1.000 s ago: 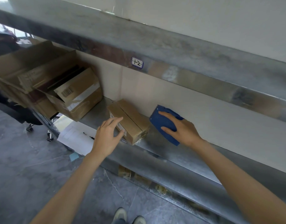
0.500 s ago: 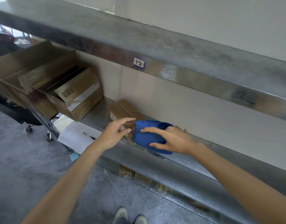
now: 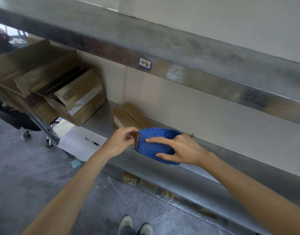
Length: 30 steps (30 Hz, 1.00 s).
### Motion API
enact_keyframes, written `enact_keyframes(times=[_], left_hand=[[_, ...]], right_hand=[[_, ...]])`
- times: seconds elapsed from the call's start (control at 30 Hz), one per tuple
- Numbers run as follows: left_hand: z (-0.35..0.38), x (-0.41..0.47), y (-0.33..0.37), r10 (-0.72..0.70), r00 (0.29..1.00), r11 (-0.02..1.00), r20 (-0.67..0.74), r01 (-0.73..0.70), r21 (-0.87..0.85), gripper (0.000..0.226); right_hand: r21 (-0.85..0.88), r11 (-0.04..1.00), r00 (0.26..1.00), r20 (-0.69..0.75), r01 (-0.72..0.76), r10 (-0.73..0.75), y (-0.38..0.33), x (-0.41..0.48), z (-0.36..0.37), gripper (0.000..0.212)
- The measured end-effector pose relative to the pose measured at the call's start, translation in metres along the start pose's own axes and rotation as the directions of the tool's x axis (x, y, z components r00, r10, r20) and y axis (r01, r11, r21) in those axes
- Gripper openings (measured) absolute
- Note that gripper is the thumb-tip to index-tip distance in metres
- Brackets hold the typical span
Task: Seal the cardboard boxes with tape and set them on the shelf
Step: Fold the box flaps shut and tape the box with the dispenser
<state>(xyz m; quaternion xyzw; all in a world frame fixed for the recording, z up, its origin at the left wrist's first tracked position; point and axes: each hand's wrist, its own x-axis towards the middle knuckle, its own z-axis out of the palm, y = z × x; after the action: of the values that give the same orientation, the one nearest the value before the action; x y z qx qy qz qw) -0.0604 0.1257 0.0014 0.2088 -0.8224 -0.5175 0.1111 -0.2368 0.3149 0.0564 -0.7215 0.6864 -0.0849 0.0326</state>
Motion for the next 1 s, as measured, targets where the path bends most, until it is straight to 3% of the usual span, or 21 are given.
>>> enact_keyframes(times=[0.17, 0.47, 0.67, 1.0], left_hand=[[0.006, 0.003, 0.002, -0.003, 1.0, 1.0, -0.021, 0.003, 0.004, 0.024], [-0.001, 0.008, 0.008, 0.007, 0.997, 0.995, -0.082, 0.002, 0.103, 0.028], [-0.016, -0.001, -0.007, -0.065, 0.982, 0.993, -0.179, 0.081, 0.083, 0.013], [-0.011, -0.015, -0.03, -0.136, 0.963, 0.984, -0.234, 0.158, 0.078, 0.018]], right_hand=[[0.013, 1.0, 1.0, 0.005, -0.02, 0.02, -0.002, -0.002, 0.0, 0.052], [0.002, 0.999, 0.997, 0.068, -0.045, 0.045, 0.004, -0.004, -0.01, 0.049], [0.019, 0.998, 0.996, 0.066, -0.06, 0.059, 0.021, -0.02, -0.013, 0.05], [0.05, 0.991, 0.992, 0.05, -0.122, 0.119, 0.04, -0.049, -0.007, 0.049]])
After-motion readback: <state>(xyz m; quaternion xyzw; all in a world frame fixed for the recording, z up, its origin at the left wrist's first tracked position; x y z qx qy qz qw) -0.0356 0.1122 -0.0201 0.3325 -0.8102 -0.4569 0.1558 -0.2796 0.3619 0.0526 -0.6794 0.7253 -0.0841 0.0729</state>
